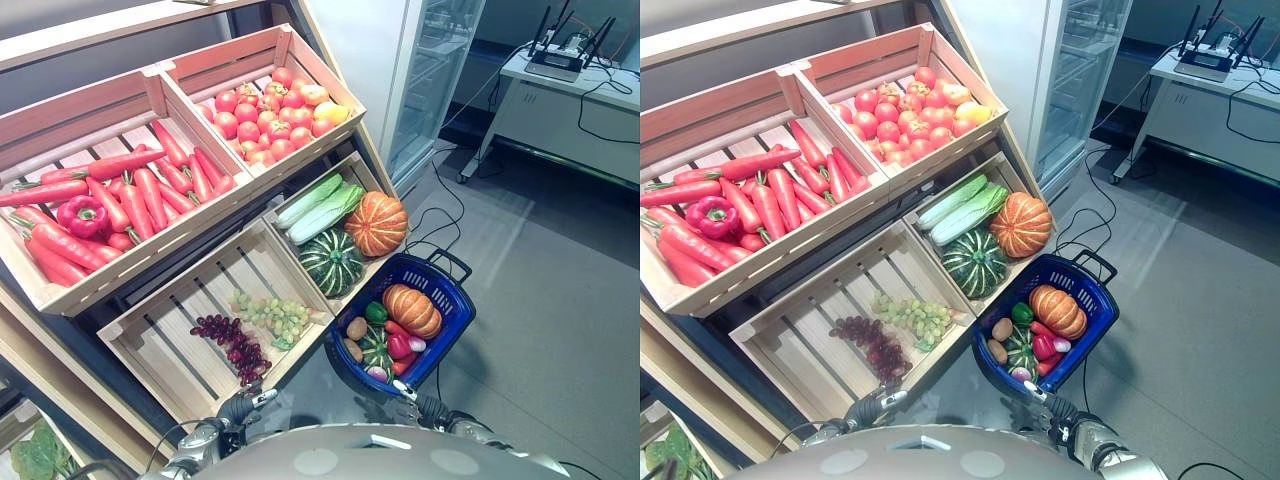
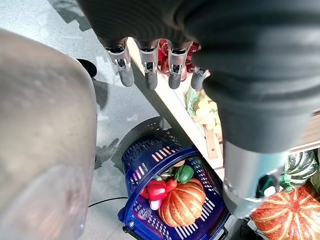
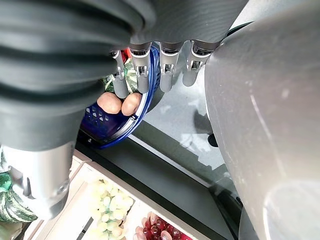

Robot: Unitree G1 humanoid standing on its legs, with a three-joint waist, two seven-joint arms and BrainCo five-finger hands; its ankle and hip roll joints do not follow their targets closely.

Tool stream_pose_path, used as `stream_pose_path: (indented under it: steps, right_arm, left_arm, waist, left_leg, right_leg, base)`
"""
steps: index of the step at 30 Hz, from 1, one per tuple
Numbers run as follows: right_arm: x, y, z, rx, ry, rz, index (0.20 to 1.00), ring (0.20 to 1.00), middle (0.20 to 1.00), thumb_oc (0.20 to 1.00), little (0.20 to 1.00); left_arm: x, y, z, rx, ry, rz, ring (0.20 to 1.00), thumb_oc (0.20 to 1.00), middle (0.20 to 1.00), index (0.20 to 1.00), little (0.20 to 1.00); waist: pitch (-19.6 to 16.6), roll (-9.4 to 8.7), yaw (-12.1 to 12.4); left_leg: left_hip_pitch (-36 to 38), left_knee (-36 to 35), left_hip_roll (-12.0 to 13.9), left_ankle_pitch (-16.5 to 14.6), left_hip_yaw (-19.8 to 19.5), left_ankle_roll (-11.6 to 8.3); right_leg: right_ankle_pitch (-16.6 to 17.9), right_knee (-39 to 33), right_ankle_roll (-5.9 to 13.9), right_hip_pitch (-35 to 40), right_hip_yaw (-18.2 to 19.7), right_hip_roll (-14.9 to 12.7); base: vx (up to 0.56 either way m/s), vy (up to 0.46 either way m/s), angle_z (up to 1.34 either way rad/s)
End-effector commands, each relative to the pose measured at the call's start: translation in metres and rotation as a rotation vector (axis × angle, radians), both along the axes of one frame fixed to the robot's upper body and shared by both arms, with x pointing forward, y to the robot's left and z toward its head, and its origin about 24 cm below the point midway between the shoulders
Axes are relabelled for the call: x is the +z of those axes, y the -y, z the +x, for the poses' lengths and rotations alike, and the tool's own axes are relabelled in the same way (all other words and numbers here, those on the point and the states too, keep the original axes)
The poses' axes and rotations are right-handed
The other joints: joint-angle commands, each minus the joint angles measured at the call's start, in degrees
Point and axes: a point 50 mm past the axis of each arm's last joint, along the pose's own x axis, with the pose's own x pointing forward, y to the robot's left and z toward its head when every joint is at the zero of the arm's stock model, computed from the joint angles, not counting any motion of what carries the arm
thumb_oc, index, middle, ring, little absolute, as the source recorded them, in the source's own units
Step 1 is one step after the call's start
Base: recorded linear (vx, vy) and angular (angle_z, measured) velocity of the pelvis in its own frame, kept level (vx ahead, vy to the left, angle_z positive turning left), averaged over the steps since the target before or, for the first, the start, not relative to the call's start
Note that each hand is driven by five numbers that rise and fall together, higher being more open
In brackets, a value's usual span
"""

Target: Pick up fruits and vegetables into the basket

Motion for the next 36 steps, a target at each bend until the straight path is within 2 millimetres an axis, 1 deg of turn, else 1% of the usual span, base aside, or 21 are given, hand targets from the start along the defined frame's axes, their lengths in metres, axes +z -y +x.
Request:
stream_pose_path:
  steps: [1, 2, 6, 8, 12, 18, 23, 28, 32, 34, 35, 36]
  right_arm:
    - [-0.005, -0.022, -0.008, 0.011, -0.082, 0.079, 1.000, 1.000, 1.000, 1.000, 1.000]
    - [-0.005, -0.022, -0.008, 0.011, -0.082, 0.079, 1.000, 1.000, 1.000, 1.000, 1.000]
    - [-0.005, -0.022, -0.007, 0.024, -0.084, 0.077, 1.000, 1.000, 1.000, 1.000, 1.000]
    - [-0.005, -0.022, -0.008, 0.034, -0.085, 0.074, 1.000, 1.000, 1.000, 1.000, 1.000]
    - [-0.005, -0.022, -0.007, 0.040, -0.084, 0.076, 1.000, 1.000, 1.000, 1.000, 1.000]
    - [-0.005, -0.023, -0.008, 0.037, -0.087, 0.075, 1.000, 1.000, 1.000, 1.000, 1.000]
    - [-0.005, -0.024, -0.005, 0.030, -0.078, 0.079, 1.000, 1.000, 1.000, 1.000, 1.000]
    - [-0.005, -0.023, -0.006, 0.023, -0.076, 0.079, 1.000, 1.000, 1.000, 1.000, 1.000]
    - [-0.003, -0.021, 0.000, 0.005, -0.028, 0.067, 1.000, 1.000, 1.000, 1.000, 1.000]
    - [-0.001, -0.017, 0.007, -0.015, 0.025, 0.056, 1.000, 1.000, 1.000, 1.000, 1.000]
    - [0.000, -0.015, 0.010, -0.034, 0.047, 0.051, 1.000, 1.000, 1.000, 1.000, 1.000]
    - [0.002, -0.011, 0.017, -0.058, 0.086, 0.040, 1.000, 1.000, 1.000, 1.000, 1.000]
  left_arm:
    - [0.001, 0.025, 0.022, -0.035, 0.039, -0.049, 1.000, 1.000, 1.000, 1.000, 1.000]
    - [0.001, 0.026, 0.023, -0.042, 0.040, -0.050, 1.000, 1.000, 1.000, 1.000, 1.000]
    - [0.002, 0.029, 0.024, -0.156, 0.060, -0.031, 1.000, 1.000, 1.000, 1.000, 1.000]
    - [0.002, 0.031, 0.025, -0.173, 0.056, -0.030, 1.000, 1.000, 1.000, 1.000, 1.000]
    - [0.002, 0.030, 0.027, -0.134, 0.048, -0.044, 1.000, 1.000, 1.000, 1.000, 1.000]
    - [0.001, 0.027, 0.024, -0.071, 0.037, -0.059, 1.000, 1.000, 1.000, 1.000, 1.000]
    - [0.002, 0.025, 0.028, -0.017, 0.071, -0.041, 1.000, 1.000, 1.000, 1.000, 1.000]
    - [0.003, 0.022, 0.027, 0.014, 0.081, -0.029, 1.000, 1.000, 1.000, 1.000, 1.000]
    - [0.008, 0.021, 0.034, 0.041, 0.166, -0.054, 1.000, 1.000, 1.000, 1.000, 1.000]
    - [0.016, 0.016, 0.049, 0.112, 0.276, -0.072, 1.000, 1.000, 1.000, 1.000, 1.000]
    - [0.021, 0.014, 0.056, 0.120, 0.325, -0.064, 1.000, 1.000, 1.000, 1.000, 1.000]
    - [0.030, 0.011, 0.070, 0.110, 0.410, -0.049, 1.000, 1.000, 1.000, 1.000, 1.000]
  waist:
    - [3.8, -0.75, 0.2]
    - [3.8, -0.75, 0.2]
    - [3.9, -0.70, 0.1]
    - [3.9, -0.65, 0.0]
    - [3.8, -0.69, -0.1]
    - [3.9, -0.67, 0.1]
    - [4.2, -0.64, 0.3]
    - [4.3, -0.63, 0.5]
    - [4.5, -0.46, 0.5]
    - [4.9, -0.23, 0.4]
    - [5.0, -0.14, 0.4]
    - [5.3, 0.04, 0.4]
  left_leg:
    - [-0.2, 0.4, -3.7, -2.5, -1.6, 3.31]
    - [-0.2, 0.4, -3.7, -2.5, -1.6, 3.31]
    - [-0.1, 0.4, -3.7, -2.5, -1.5, 3.30]
    - [-0.1, 0.4, -3.6, -2.5, -1.4, 3.28]
    - [-0.1, 0.4, -3.6, -2.5, -1.4, 3.24]
    - [-0.1, 0.4, -3.6, -2.5, -1.5, 3.26]
    - [-0.2, 0.4, -3.7, -2.4, -1.8, 3.31]
    - [-0.4, 0.4, -3.8, -2.4, -2.1, 3.26]
    - [-0.6, 0.4, -3.7, -2.2, -2.4, 3.11]
    - [-0.7, 0.4, -3.6, -2.1, -2.4, 3.06]
    - [-0.7, 0.4, -3.6, -2.1, -2.4, 3.02]
    - [-0.9, 0.4, -3.5, -2.0, -2.3, 2.96]
  right_leg:
    - [-0.8, 1.4, -0.15, 1.6, -0.9, 1.0]
    - [-0.8, 1.4, -0.16, 1.6, -0.9, 1.0]
    - [-0.9, 1.6, -0.12, 1.4, -0.7, 1.0]
    - [-0.9, 1.6, -0.09, 1.5, -0.7, 1.1]
    - [-0.9, 1.6, -0.07, 1.5, -0.6, 1.1]
    - [-0.8, 1.5, -0.10, 1.5, -0.7, 1.0]
    - [-0.8, 1.6, -0.15, 1.5, -0.8, 1.0]
    - [-0.9, 1.5, -0.19, 1.5, -1.0, 1.0]
    - [-0.8, 1.5, -0.18, 1.4, -0.9, 1.1]
    - [-0.9, 1.7, -0.16, 1.3, -0.8, 1.0]
    - [-0.9, 1.8, -0.14, 1.2, -0.8, 0.9]
    - [-0.9, 2.0, -0.10, 0.9, -0.8, 0.8]
  base:
    - [0.00, 0.000, 0.00]
    - [0.00, 0.000, 0.00]
    - [0.00, 0.000, 0.00]
    - [0.00, 0.000, 0.00]
    - [0.00, 0.000, 0.00]
    - [0.00, 0.000, 0.00]
    - [0.00, 0.000, 0.00]
    - [0.00, 0.000, 0.00]
    - [0.01, -0.001, 0.00]
    - [0.05, 0.000, 0.01]
    - [0.04, -0.002, 0.01]
    - [0.03, -0.004, 0.01]
